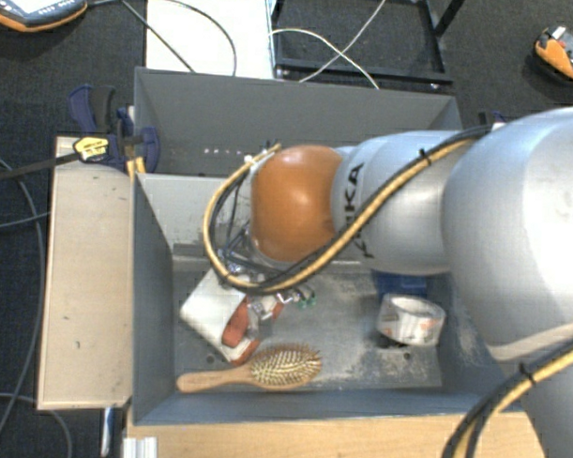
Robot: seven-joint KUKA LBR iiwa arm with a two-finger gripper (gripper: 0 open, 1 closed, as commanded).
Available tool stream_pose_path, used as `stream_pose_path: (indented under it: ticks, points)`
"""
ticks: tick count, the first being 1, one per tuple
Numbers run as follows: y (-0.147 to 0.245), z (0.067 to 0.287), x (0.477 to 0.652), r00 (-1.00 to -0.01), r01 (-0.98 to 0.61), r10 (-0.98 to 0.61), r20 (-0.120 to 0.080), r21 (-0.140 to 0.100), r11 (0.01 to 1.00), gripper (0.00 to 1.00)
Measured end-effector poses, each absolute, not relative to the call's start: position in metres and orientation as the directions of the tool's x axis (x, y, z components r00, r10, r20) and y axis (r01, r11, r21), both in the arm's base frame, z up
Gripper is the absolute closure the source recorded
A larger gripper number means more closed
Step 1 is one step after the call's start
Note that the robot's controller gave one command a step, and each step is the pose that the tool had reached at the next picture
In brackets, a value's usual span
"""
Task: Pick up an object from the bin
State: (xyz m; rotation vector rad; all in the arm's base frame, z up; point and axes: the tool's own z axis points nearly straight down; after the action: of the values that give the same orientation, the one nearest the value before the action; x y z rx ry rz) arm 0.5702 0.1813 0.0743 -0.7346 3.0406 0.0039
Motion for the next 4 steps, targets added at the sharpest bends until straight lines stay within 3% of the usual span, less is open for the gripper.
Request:
stream_pose_path:
  ticks: [1, 2, 3, 4]
  points:
    - [0.167, 0.077, 0.561, -0.952, -0.306, -0.306, -0.022, 0.008, 0.952, 0.0]
    - [0.229, 0.073, 0.57, -0.648, -0.761, -0.761, -0.019, -0.009, 0.648, 0.0]
    - [0.233, 0.072, 0.567, -0.713, -0.701, -0.701, -0.026, -0.002, 0.713, 1.0]
    - [0.231, 0.072, 0.567, -0.722, -0.691, -0.691, -0.027, -0.001, 0.723, 1.0]
